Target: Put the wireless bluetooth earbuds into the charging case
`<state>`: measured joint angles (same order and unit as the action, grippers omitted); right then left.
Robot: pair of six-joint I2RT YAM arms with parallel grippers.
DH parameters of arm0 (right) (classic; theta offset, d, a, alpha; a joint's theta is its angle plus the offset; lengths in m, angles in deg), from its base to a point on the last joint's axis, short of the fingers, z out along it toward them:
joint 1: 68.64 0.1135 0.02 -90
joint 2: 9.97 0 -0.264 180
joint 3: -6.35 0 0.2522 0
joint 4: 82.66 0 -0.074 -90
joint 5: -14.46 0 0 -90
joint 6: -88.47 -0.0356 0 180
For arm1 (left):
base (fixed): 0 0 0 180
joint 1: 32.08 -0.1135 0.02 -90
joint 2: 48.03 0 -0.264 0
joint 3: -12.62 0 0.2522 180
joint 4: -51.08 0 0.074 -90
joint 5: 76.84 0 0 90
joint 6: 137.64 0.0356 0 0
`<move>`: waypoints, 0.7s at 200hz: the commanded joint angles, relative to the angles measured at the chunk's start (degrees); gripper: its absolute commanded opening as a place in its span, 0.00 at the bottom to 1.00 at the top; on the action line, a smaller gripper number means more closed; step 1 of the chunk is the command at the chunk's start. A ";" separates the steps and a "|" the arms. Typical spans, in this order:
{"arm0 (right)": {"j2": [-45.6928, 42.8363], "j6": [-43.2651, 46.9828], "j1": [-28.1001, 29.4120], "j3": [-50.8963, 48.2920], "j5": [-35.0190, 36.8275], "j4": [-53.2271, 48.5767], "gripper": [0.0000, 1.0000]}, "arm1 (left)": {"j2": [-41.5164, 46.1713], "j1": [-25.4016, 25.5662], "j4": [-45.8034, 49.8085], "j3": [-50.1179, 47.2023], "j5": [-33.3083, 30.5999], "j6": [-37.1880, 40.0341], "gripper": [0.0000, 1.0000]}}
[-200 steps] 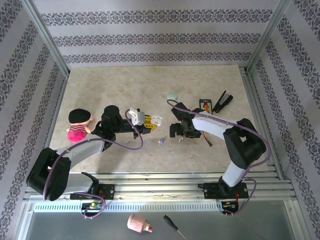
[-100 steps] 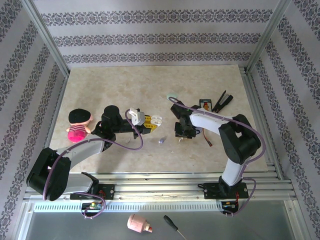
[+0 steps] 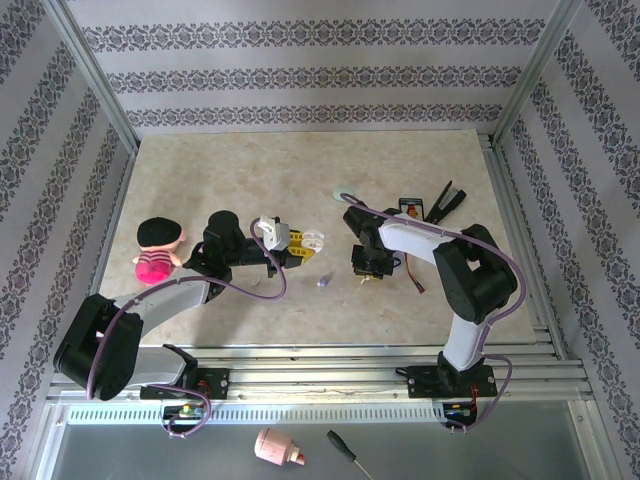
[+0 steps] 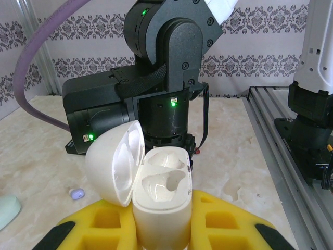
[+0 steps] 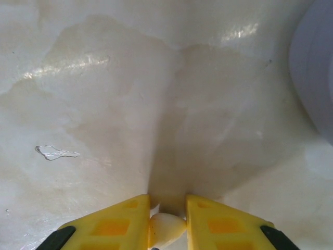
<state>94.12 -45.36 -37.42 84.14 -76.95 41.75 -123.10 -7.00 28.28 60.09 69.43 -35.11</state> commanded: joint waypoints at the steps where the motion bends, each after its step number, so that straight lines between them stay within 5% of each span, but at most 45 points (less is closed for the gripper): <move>1: 0.37 -0.22 -0.37 0.92 -0.49 -0.74 0.22 | -0.16 0.59 -3.39 -0.26 0.43 -1.14 0.00; 105: -2.56 16.81 2.09 1.30 -0.14 -0.04 0.27 | -0.61 0.59 -3.83 -0.42 -0.14 -1.22 0.00; 140: -1.96 12.34 1.74 3.02 4.28 -5.28 0.38 | -0.61 0.58 -3.94 -0.43 -0.15 -1.37 0.00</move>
<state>91.80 -32.27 -35.51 85.17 -75.86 41.69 -123.38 -7.00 27.91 59.96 69.17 -35.70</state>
